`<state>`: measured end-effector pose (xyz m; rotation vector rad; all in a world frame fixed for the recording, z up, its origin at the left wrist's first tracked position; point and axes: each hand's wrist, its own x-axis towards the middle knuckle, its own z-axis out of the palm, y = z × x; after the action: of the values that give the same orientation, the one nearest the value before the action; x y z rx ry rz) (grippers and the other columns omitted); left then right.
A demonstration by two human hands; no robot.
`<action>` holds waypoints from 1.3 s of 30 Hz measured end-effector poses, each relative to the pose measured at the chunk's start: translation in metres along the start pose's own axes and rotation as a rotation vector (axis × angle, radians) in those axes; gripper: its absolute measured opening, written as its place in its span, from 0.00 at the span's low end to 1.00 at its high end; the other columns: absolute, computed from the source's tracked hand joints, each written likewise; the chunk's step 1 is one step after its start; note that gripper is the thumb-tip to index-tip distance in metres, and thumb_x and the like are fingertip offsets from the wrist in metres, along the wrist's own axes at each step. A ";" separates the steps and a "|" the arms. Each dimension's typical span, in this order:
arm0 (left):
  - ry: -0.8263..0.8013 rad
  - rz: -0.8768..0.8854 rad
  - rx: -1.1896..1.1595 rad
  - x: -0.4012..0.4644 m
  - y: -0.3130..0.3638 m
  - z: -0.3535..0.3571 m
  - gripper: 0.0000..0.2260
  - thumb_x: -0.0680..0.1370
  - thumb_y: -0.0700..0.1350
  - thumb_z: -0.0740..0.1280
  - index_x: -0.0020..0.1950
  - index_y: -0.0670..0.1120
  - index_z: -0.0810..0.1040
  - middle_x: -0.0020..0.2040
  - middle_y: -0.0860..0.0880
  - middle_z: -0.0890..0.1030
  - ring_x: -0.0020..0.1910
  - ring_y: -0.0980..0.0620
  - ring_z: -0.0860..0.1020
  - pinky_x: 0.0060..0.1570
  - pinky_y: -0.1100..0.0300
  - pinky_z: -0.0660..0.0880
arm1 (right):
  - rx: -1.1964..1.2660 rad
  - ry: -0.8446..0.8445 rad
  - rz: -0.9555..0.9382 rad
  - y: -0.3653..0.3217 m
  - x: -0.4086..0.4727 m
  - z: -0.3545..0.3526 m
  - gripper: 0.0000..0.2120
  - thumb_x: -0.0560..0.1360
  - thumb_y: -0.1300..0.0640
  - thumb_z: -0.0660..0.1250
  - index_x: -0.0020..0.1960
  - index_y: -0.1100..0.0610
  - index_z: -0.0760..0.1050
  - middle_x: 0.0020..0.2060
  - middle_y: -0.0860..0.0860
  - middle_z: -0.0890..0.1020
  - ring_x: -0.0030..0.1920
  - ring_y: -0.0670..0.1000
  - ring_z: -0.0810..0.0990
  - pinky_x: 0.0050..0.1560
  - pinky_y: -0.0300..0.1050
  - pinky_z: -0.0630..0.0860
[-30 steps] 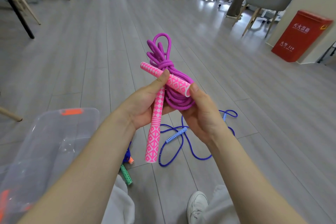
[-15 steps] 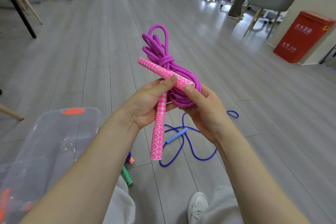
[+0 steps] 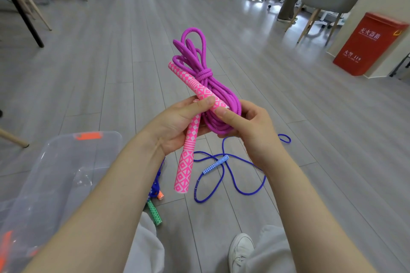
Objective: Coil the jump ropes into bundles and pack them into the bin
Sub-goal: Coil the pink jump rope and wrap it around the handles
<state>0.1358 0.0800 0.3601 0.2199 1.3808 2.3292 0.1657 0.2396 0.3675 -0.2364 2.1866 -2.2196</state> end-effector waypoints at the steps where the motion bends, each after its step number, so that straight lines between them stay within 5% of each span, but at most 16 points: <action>1: 0.012 0.006 0.031 0.001 0.000 -0.002 0.12 0.72 0.44 0.68 0.53 0.43 0.78 0.47 0.46 0.84 0.47 0.51 0.83 0.50 0.57 0.80 | -0.045 0.011 0.004 0.001 0.000 -0.002 0.12 0.73 0.58 0.72 0.55 0.60 0.81 0.45 0.57 0.85 0.42 0.52 0.83 0.40 0.45 0.81; 8: 0.163 0.062 0.256 0.007 -0.009 -0.003 0.07 0.77 0.39 0.68 0.54 0.44 0.77 0.47 0.47 0.85 0.46 0.51 0.83 0.48 0.57 0.81 | -0.302 0.099 0.026 0.014 0.003 -0.003 0.04 0.74 0.54 0.72 0.47 0.54 0.81 0.38 0.56 0.85 0.34 0.49 0.84 0.37 0.44 0.82; 12: 0.257 0.114 0.376 0.010 -0.017 -0.003 0.07 0.76 0.38 0.70 0.53 0.44 0.77 0.50 0.43 0.84 0.49 0.47 0.83 0.51 0.52 0.81 | -0.535 0.174 0.004 0.025 0.008 0.000 0.13 0.75 0.47 0.70 0.41 0.57 0.79 0.33 0.55 0.83 0.34 0.55 0.83 0.40 0.53 0.81; 15: 0.339 0.159 0.503 0.013 -0.024 -0.005 0.09 0.74 0.39 0.73 0.52 0.46 0.78 0.48 0.44 0.84 0.48 0.46 0.84 0.51 0.46 0.81 | -0.823 0.192 -0.038 0.030 0.008 0.003 0.19 0.77 0.43 0.65 0.33 0.54 0.70 0.25 0.49 0.74 0.27 0.49 0.72 0.27 0.40 0.67; 21: 0.433 0.141 0.640 0.014 -0.034 -0.001 0.12 0.68 0.46 0.75 0.50 0.51 0.79 0.44 0.49 0.84 0.46 0.47 0.84 0.50 0.46 0.81 | -1.170 0.127 0.003 0.031 0.010 0.001 0.19 0.78 0.42 0.61 0.35 0.54 0.66 0.29 0.48 0.71 0.33 0.53 0.71 0.28 0.45 0.61; 26: 0.234 -0.009 0.472 0.013 -0.033 0.002 0.11 0.75 0.34 0.70 0.54 0.44 0.76 0.45 0.47 0.82 0.41 0.54 0.82 0.38 0.62 0.79 | -0.923 -0.022 0.102 0.028 0.007 -0.019 0.22 0.74 0.39 0.66 0.36 0.57 0.73 0.24 0.45 0.69 0.27 0.47 0.66 0.29 0.43 0.64; 30: 0.278 0.016 0.545 0.016 -0.037 0.001 0.17 0.71 0.34 0.72 0.57 0.45 0.75 0.47 0.45 0.83 0.46 0.48 0.82 0.48 0.53 0.80 | -0.745 -0.148 0.274 0.025 0.007 -0.032 0.22 0.69 0.39 0.69 0.43 0.59 0.78 0.30 0.48 0.75 0.32 0.48 0.72 0.41 0.55 0.78; 33: 0.352 0.056 0.789 0.014 -0.039 -0.001 0.22 0.68 0.38 0.75 0.59 0.51 0.74 0.48 0.52 0.83 0.48 0.53 0.82 0.50 0.56 0.79 | -0.692 -0.209 0.333 0.022 0.005 -0.034 0.20 0.71 0.39 0.69 0.44 0.57 0.80 0.35 0.47 0.82 0.37 0.48 0.79 0.52 0.55 0.81; 39: 0.265 0.049 1.022 0.012 -0.041 0.004 0.20 0.70 0.40 0.73 0.59 0.52 0.73 0.50 0.52 0.81 0.49 0.50 0.80 0.53 0.49 0.77 | -0.336 -0.068 0.417 0.015 0.006 -0.022 0.35 0.69 0.24 0.55 0.59 0.50 0.77 0.48 0.50 0.85 0.50 0.54 0.84 0.56 0.58 0.80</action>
<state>0.1373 0.1052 0.3255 0.2329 2.6091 1.5016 0.1557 0.2600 0.3526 0.1308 2.3009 -1.6071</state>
